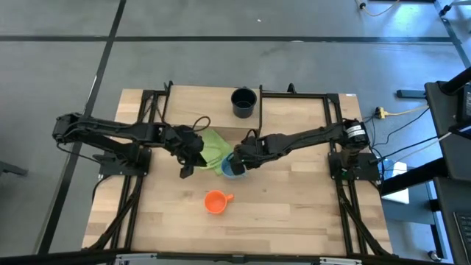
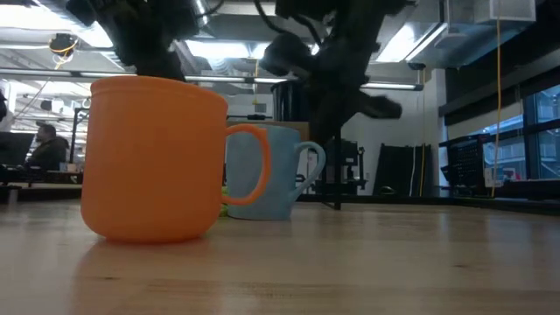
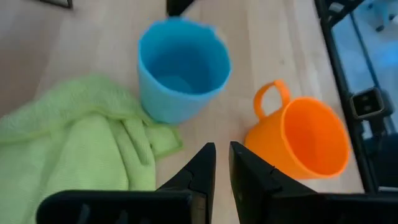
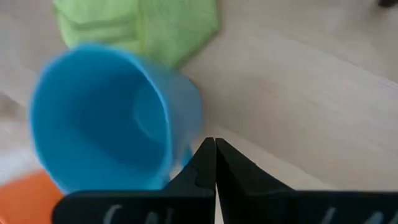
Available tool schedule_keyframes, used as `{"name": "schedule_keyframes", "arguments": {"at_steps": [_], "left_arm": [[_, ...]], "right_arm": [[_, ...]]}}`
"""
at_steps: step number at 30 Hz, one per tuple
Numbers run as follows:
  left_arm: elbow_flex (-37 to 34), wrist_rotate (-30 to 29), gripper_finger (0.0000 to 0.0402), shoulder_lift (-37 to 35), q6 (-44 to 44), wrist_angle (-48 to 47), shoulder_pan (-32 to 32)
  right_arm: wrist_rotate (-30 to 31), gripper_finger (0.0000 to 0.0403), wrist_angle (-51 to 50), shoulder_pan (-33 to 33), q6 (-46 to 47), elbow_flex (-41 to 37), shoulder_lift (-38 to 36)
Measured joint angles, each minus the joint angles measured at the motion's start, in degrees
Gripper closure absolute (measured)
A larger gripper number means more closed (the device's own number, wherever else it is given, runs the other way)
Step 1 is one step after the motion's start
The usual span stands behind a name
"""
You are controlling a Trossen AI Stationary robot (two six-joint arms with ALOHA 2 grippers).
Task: Stack small to large cups/mugs on shelf
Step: Put the blue mug on the shelf
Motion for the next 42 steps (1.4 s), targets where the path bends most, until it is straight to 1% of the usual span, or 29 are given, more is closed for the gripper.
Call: {"name": "schedule_keyframes", "arguments": {"at_steps": [2, 6, 9, 15, 20, 22, 27, 33, 42], "left_arm": [[0.03, -0.29, 0.0361, -1.98, 0.00, 0.56, 0.13], [0.01, -1.77, 0.0361, -5.43, 0.02, 0.24, 0.24], [0.01, -1.98, 0.0361, -6.60, 0.29, -0.92, 0.24], [-3.63, -2.03, 0.0361, -6.84, -0.96, -0.68, 0.24], [-6.91, -1.13, 0.0361, -7.58, -3.54, 2.99, -0.03], [-7.18, -0.95, 0.0361, -8.28, -4.04, 4.46, -0.05], [-7.27, -2.61, 0.0361, -9.60, -4.06, 4.34, -0.03], [-7.27, -3.28, 0.0361, -9.73, -4.07, 3.42, -0.03], [-7.27, -4.66, 0.0361, -9.75, -3.82, 1.50, -0.03]], "right_arm": [[-0.05, 0.0401, 1.85, -0.44, 0.17, -1.33, 0.00], [-0.07, 0.0401, 1.84, -1.18, -0.13, -1.70, 0.00], [-0.39, 0.0401, 1.29, -1.90, -1.56, -1.70, 0.00], [-1.91, 0.0402, 0.73, -2.48, -2.21, -1.70, 0.00], [-2.81, 0.0401, 0.78, -2.46, -1.94, -1.70, 0.00], [-2.77, 0.0401, 0.75, -2.46, -1.94, -1.70, 0.00], [-2.65, 0.0400, 1.64, -2.46, -2.23, -1.66, 0.89], [-2.65, 0.0399, 6.23, -2.46, -3.02, -1.64, 1.82], [-3.07, 0.0399, 6.85, -2.46, -3.47, -1.64, 2.23]]}}
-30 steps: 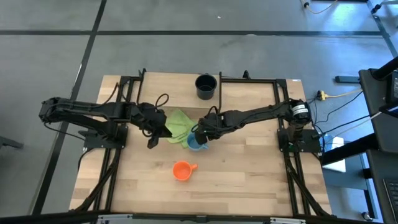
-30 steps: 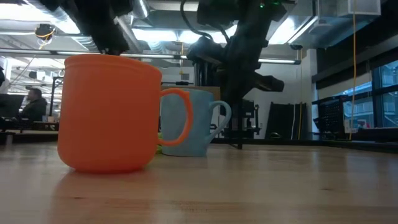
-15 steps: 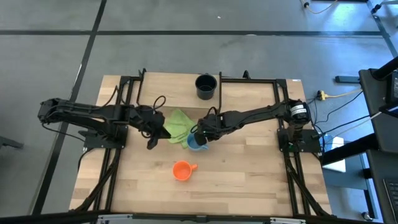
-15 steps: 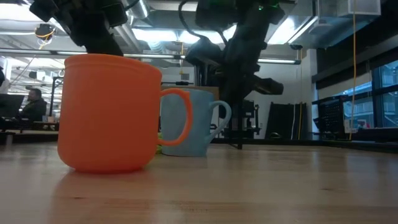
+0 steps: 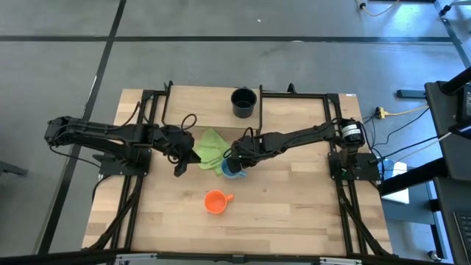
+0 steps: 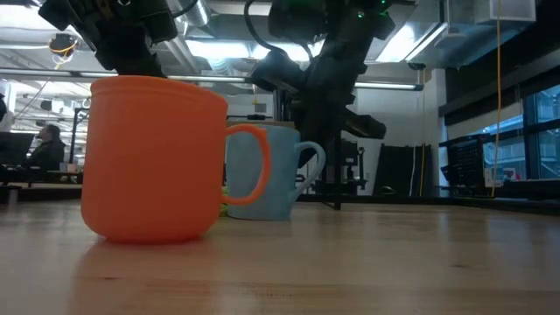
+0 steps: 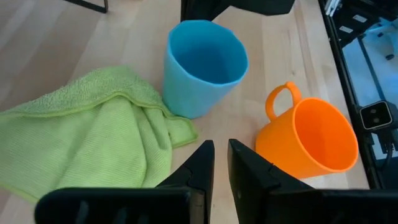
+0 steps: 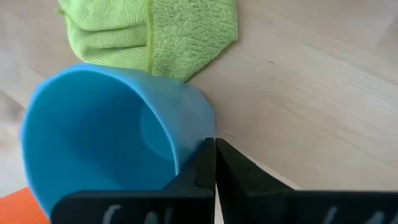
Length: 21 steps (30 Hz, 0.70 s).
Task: Stack small to large cups/mugs on shelf
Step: Put the blue mug on the shelf
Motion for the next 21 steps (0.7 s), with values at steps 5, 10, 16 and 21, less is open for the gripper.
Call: {"name": "schedule_keyframes", "arguments": {"at_steps": [5, 10, 16, 21], "left_arm": [[0.00, -0.23, 0.0361, 0.00, 0.02, 0.05, 0.00], [0.00, 0.11, 0.0361, 0.01, 0.02, 0.08, 0.00], [0.00, 0.49, 0.0361, 0.00, 0.48, 0.11, 0.00], [0.00, 1.28, 0.0361, 0.00, 0.92, 0.11, -0.01]], "right_arm": [[-0.61, 0.0399, 0.54, 0.00, -0.57, 0.00, 0.00], [-1.11, 0.0399, 1.89, 0.00, -1.01, 0.00, 0.00], [-1.53, 0.0399, 3.97, 0.11, -1.14, 0.00, 0.00], [-1.51, 0.0399, 5.10, 0.22, -1.25, 0.00, 0.00]]}}
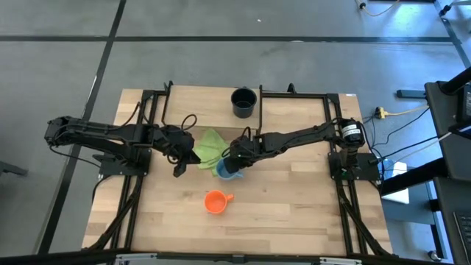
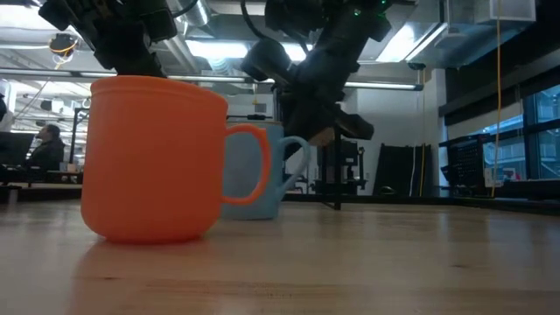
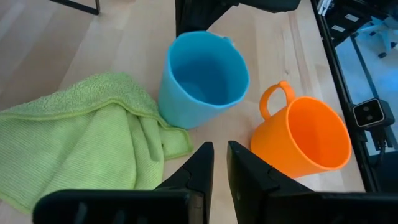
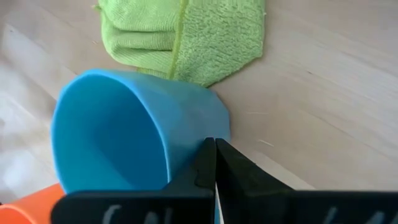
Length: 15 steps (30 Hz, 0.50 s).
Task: Stack small to large cups/mugs on shelf
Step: Put the blue mug on the shelf
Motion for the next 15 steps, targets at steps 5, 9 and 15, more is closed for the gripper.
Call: {"name": "schedule_keyframes", "arguments": {"at_steps": [5, 9, 15], "left_arm": [[0.00, 0.06, 0.0361, 0.00, 0.00, 0.00, 0.01], [0.00, 0.08, 0.0361, 0.00, 0.00, 0.02, 0.01], [0.00, 0.07, 0.0361, 0.00, 0.00, 0.04, 0.01]], "right_arm": [[0.26, 0.0399, 0.08, 0.00, -0.19, 0.00, 0.00], [0.39, 0.0399, 0.08, 0.00, -0.22, 0.00, 0.00], [0.48, 0.0399, 1.89, 0.00, -1.31, 0.00, 0.00]]}}
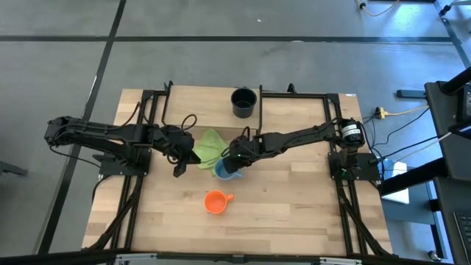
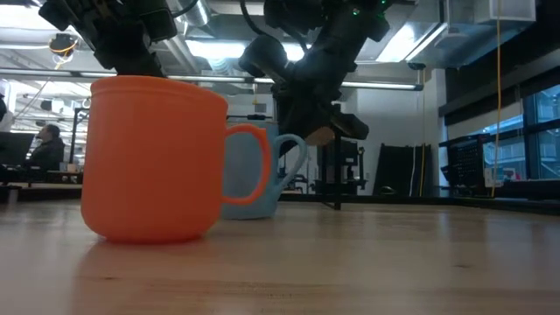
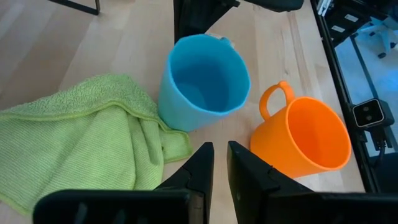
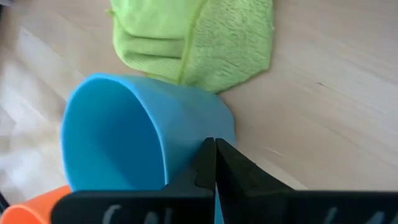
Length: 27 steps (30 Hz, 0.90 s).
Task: Stack small to large cups/mugs on shelf
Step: Put the blue mug on the shelf
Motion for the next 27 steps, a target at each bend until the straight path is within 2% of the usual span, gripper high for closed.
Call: {"name": "schedule_keyframes", "arguments": {"at_steps": [17, 27], "left_arm": [[0.00, 0.90, 0.0361, 0.00, -1.23, 0.00, 0.00], [0.00, 0.90, 0.0361, 0.00, -1.22, -0.02, 0.00]], "right_arm": [[2.35, 0.0399, 2.85, 0.28, -0.44, 0.00, -0.02], [6.09, 0.0399, -4.02, 0.44, -0.26, 0.00, -0.04]]}}
